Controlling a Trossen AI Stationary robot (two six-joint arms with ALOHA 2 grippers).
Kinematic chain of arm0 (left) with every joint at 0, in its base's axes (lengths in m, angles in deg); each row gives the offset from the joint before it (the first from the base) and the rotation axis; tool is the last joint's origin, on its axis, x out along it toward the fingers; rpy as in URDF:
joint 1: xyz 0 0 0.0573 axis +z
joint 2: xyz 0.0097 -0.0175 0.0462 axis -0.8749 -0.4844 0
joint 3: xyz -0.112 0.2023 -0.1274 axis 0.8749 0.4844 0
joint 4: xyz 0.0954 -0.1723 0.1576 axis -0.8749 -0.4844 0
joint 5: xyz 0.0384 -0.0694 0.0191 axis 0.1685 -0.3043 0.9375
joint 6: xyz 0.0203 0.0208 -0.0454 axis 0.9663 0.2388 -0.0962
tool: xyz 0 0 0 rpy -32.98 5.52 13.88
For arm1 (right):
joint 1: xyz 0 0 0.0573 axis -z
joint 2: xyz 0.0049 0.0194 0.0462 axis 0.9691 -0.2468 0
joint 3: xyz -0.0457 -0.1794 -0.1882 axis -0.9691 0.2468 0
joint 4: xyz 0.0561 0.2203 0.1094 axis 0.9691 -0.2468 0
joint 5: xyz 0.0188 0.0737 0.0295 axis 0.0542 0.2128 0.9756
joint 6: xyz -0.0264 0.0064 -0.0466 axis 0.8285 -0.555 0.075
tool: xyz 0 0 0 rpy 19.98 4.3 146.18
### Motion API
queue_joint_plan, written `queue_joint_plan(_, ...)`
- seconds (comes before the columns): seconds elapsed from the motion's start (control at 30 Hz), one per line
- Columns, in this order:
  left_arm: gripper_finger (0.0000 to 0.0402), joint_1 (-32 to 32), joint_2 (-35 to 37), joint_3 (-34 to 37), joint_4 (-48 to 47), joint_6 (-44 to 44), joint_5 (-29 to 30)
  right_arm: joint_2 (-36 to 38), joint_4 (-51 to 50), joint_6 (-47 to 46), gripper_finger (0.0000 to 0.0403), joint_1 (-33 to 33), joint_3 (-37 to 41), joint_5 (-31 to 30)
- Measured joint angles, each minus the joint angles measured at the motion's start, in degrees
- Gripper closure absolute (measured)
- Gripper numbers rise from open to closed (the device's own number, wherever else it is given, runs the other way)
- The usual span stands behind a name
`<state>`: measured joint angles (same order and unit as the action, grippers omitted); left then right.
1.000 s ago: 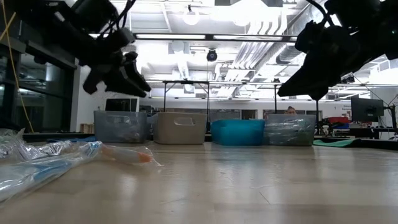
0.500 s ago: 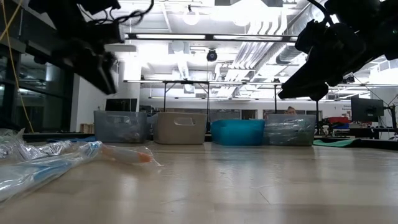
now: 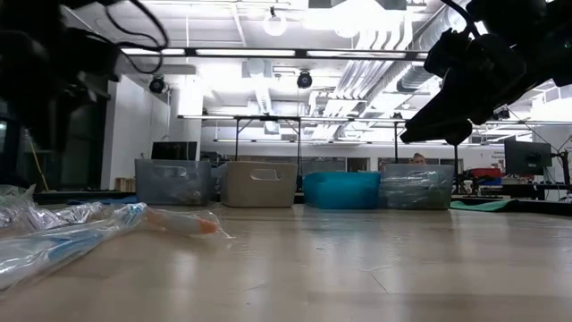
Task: Pick & Place Toothbrushes
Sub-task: Put the orange toothbrush into the left black bin
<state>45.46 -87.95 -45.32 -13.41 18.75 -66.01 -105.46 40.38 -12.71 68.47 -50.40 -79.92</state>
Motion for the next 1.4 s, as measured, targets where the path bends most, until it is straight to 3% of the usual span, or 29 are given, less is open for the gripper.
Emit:
queue_joint_plan(0.3,0.0243,-13.39,-0.02,0.02,-1.95,-16.46,0.5,0.0,0.11,-0.6,0.0247,0.0,0.0,1.31)
queue_joint_plan(0.6,0.0243,-21.65,-5.02,0.04,-1.28,-27.21,0.53,0.0,0.4,-0.35,0.0247,0.0,0.0,2.67)
queue_joint_plan(1.0,0.0243,-22.34,-14.59,0.09,0.23,-37.52,0.7,0.0,2.34,1.45,0.0247,0.06,0.0,2.55)
queue_joint_plan(1.4,0.0243,-22.34,-15.5,1.97,3.37,-42.42,-0.05,0.0,3.24,1.55,0.0247,0.98,-0.01,3.53)
